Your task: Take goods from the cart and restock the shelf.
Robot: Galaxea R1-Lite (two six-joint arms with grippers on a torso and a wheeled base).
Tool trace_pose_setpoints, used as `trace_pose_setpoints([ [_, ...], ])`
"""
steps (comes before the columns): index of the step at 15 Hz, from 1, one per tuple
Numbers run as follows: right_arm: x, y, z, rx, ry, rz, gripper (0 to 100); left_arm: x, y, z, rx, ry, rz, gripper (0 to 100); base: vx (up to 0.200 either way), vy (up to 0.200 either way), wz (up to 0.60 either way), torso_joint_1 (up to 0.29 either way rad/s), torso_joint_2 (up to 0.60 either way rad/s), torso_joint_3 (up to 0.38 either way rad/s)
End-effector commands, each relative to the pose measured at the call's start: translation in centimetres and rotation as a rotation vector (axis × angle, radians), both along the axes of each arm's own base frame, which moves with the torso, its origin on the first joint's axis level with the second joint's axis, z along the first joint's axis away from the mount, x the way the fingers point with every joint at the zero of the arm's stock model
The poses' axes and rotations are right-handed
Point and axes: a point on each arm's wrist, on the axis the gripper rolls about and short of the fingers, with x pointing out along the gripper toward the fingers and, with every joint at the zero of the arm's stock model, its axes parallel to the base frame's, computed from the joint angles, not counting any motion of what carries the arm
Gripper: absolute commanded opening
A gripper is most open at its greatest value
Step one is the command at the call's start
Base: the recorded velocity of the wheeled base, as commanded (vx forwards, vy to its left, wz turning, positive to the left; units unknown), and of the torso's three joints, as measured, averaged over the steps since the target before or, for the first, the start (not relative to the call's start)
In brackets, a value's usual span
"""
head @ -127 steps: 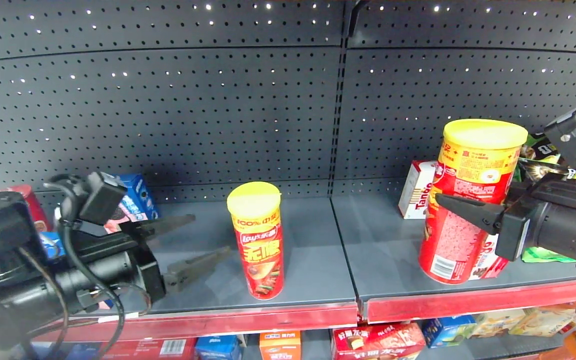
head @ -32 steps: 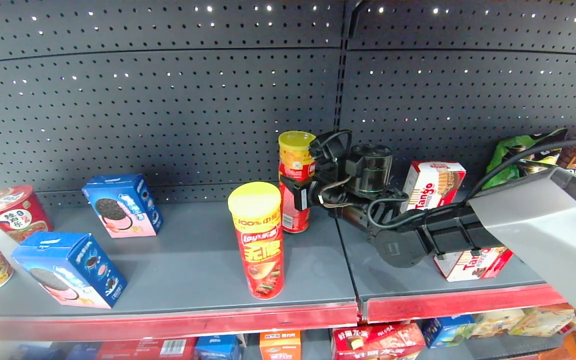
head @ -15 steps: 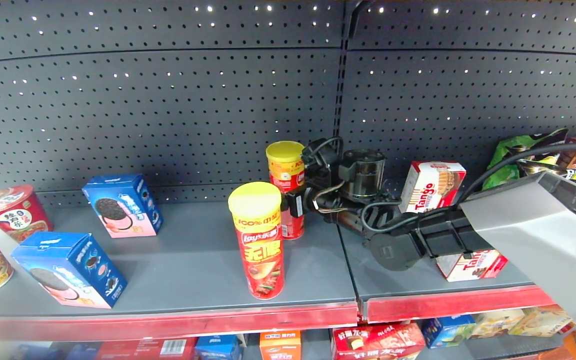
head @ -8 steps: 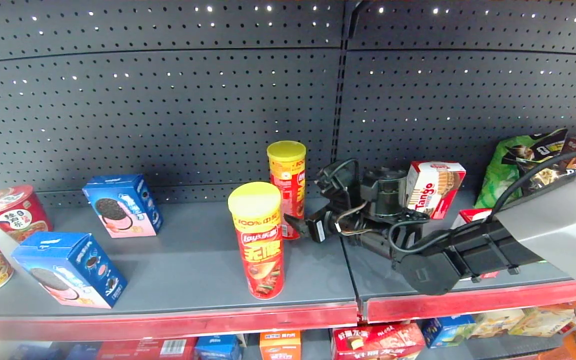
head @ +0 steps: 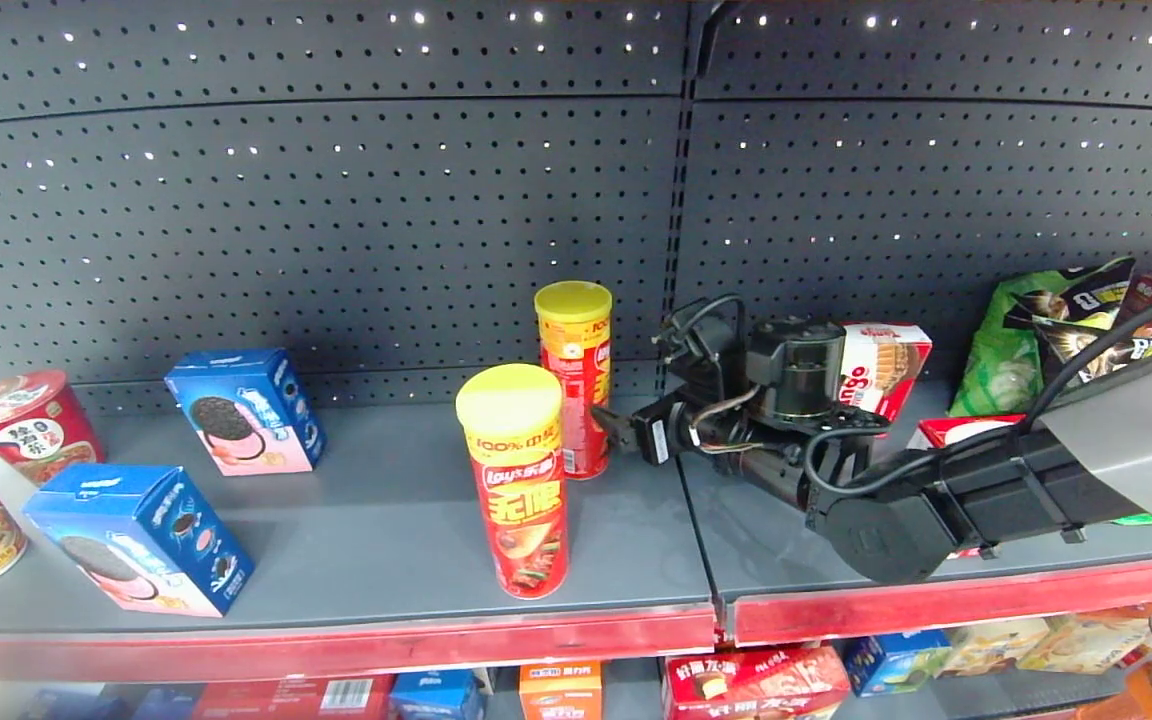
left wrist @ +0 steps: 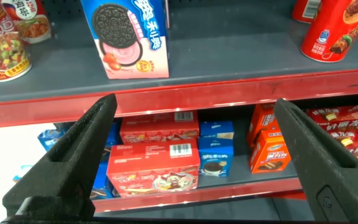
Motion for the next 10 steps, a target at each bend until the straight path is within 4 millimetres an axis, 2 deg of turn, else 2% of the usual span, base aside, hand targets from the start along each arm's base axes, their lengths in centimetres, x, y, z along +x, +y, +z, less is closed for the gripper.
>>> trace_pose_setpoints([
  [1, -0.1, 0.9, -0.3, 0.001, 0.000, 0.033, 100, 0.0, 0.0, 0.0, 0.000, 0.002, 0.000, 100, 0.000, 0.000, 0.00, 0.000, 0.00, 0.000],
  [10, 1.5, 2.7, -1.7, -0.002, 0.002, 0.038, 100, 0.0, 0.0, 0.0, 0.000, 0.002, 0.000, 100, 0.000, 0.000, 0.00, 0.000, 0.00, 0.000],
])
